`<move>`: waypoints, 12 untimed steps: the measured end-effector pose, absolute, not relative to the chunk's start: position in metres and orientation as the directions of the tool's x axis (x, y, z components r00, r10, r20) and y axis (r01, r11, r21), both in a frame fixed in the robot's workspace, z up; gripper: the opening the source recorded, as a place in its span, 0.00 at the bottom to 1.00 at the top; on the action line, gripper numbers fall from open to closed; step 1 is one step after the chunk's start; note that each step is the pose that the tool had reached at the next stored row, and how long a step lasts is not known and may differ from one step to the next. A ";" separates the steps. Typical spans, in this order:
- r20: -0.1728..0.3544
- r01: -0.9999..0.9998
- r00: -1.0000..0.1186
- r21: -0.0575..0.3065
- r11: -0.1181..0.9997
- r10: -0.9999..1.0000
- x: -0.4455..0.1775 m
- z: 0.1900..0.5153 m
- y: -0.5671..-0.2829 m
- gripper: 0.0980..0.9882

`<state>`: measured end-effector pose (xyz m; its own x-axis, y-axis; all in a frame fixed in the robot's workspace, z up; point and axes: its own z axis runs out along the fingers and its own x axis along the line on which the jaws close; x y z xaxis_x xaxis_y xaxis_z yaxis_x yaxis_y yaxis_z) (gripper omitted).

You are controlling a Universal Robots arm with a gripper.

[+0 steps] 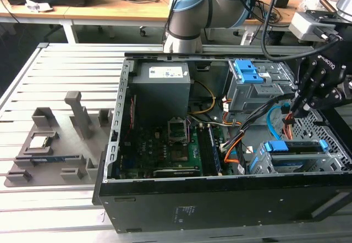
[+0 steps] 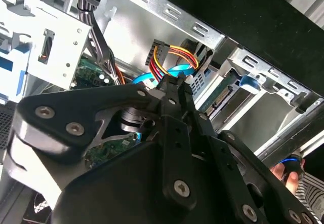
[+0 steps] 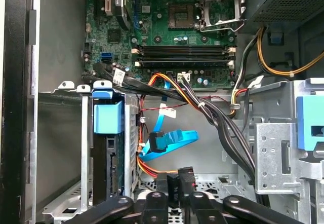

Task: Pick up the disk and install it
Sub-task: 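Insert the first disk wire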

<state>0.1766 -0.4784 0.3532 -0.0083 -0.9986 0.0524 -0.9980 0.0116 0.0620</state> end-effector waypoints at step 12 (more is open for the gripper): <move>0.054 -0.998 -0.008 0.062 0.012 -0.999 0.177 0.353 -0.520 0.08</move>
<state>0.1766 -0.5201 0.3527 -0.0083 -0.9985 0.0538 -0.9980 0.0117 0.0620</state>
